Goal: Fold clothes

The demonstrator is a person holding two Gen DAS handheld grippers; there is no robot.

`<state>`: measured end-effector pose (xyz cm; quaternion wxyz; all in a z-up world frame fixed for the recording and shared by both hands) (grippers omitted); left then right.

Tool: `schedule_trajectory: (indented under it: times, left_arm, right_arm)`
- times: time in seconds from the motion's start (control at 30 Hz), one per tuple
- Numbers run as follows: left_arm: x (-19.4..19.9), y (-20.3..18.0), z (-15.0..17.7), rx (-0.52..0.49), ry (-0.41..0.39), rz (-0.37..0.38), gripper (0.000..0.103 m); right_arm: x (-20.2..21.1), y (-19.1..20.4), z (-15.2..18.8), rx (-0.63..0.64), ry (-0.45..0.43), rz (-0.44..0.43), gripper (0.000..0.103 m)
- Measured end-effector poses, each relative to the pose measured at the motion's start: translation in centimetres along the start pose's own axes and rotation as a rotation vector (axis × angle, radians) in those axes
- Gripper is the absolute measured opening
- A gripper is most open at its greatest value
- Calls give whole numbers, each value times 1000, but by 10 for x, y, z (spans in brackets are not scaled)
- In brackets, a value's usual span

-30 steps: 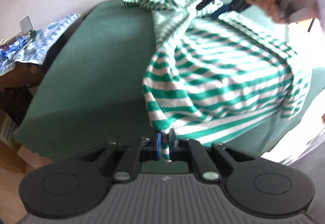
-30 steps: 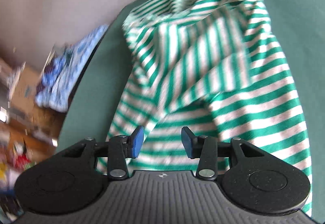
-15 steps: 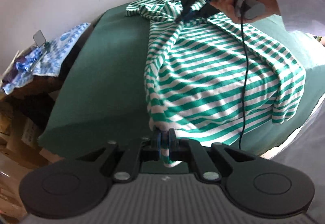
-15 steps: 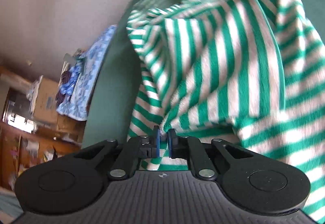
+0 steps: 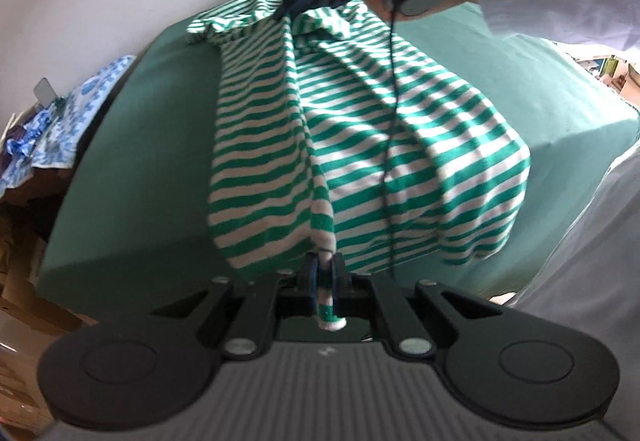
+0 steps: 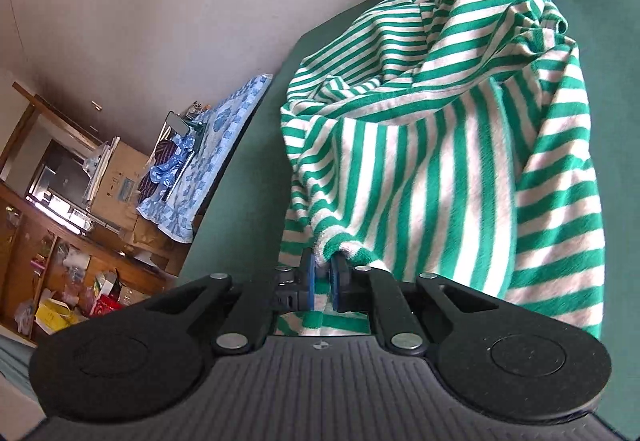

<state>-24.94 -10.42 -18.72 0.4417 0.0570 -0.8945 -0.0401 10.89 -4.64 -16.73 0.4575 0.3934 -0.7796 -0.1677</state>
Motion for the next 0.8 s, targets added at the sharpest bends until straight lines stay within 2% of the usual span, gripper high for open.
schedule_trajectory:
  times: [0.2, 0.3, 0.37, 0.43, 0.47, 0.5, 0.6, 0.67, 0.73, 0.8]
  left_arm:
    - [-24, -24, 7, 13, 43, -10, 3]
    - [-38, -30, 15, 25, 75, -19, 4]
    - [-43, -30, 20, 37, 99, -12, 6]
    - [-40, -32, 26, 48, 112, 15, 12]
    - [-36, -33, 30, 42, 121, 22, 21]
    - [-32, -34, 35, 31, 134, 19, 23]
    - [-17, -27, 42, 30, 156, -13, 23]
    - [-10, -12, 32, 55, 133, -47, 23]
    - [-10, 6, 9, 77, 79, -77, 22]
    - [-19, 14, -14, 75, 37, -84, 23]
  right_arm:
    - [-5, -13, 6, 60, 51, 14, 11]
    - [0, -20, 12, 48, 86, -7, 17]
    - [11, -23, 17, 36, 104, -35, 28]
    - [30, -19, 24, 87, 125, -54, 33]
    - [41, -16, 30, 123, 138, -63, 40]
    - [51, -12, 38, 158, 158, -86, 40]
    - [77, 0, 70, 225, 233, -171, 40]
    - [85, 7, 93, 222, 270, -219, 39]
    - [83, 14, 113, 231, 291, -249, 36]
    - [76, 21, 128, 252, 288, -244, 36]
Point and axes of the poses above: each gripper's, at about its wrist camera, not at the fingertips, and x roughly against the way its jaws point, y to its left, z to its underside, the point moved 8 cm from there along -x, roughly the way its jaws point, and after that the axes turned 3 degrees about x, right-handed, at the moved point
